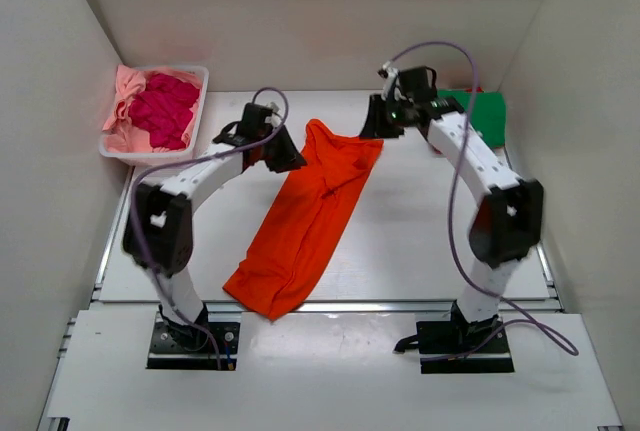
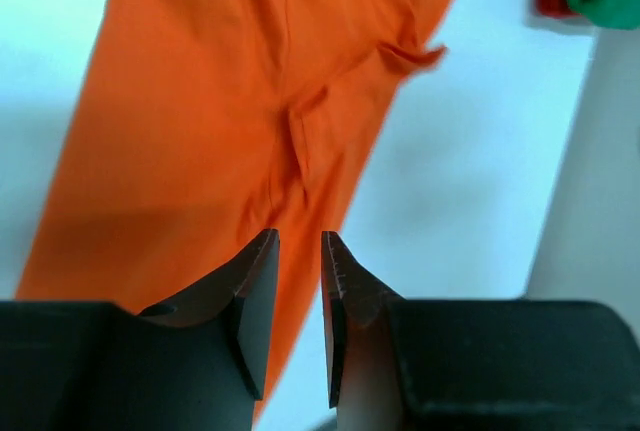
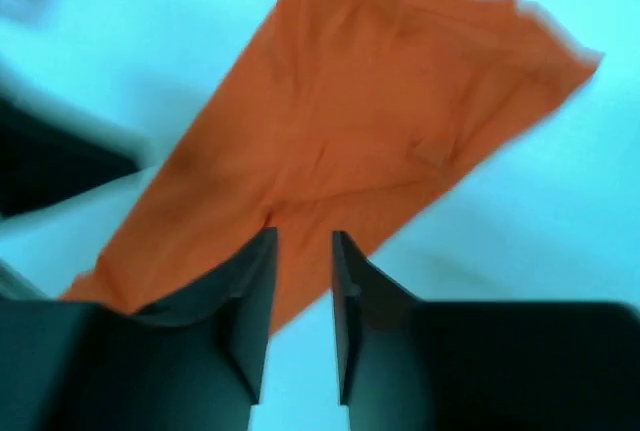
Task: Fold and stack the t-shirts
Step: Rotate the tshirt 90 degrees, then grab the bottom of the folded rectangular tshirt with both arms, then fold the folded rectangular tshirt in 1/3 of the way
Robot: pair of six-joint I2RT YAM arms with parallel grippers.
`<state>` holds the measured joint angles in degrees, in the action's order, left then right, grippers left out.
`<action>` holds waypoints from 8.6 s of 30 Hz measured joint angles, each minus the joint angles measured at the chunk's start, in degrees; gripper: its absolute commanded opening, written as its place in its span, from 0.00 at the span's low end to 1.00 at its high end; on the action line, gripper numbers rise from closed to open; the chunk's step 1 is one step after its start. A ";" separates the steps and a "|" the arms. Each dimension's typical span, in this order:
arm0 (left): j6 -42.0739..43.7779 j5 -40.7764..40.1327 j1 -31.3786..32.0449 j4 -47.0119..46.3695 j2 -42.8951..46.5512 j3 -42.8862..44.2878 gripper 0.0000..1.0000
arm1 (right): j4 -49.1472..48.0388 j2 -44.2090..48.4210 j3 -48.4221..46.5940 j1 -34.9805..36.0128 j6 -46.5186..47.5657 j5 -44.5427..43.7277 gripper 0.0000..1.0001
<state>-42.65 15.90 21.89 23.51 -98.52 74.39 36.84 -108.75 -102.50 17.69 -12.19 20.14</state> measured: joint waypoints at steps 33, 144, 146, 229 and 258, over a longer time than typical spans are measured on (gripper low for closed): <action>5.25 -1.36 -2.89 10.36 -44.33 45.99 0.35 | -12.24 7.87 45.57 17.73 -4.33 6.67 0.00; -15.85 -5.11 24.13 -9.99 20.48 -39.36 0.55 | -29.59 42.12 80.08 16.41 -41.51 -2.69 0.52; -15.52 -4.57 25.05 -9.73 19.04 -38.23 0.37 | -29.62 41.70 79.80 16.44 -41.13 -2.64 0.52; -11.47 -5.86 25.35 6.29 29.57 -43.98 0.20 | -23.58 43.87 82.62 17.73 -31.15 5.60 0.00; -4.33 -7.30 0.63 9.27 -0.50 -1.01 0.26 | 5.60 6.64 23.02 -3.67 -5.73 14.25 0.00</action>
<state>-46.98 8.60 22.52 32.77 -99.02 73.38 42.44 -102.10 -79.48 14.02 -17.91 34.39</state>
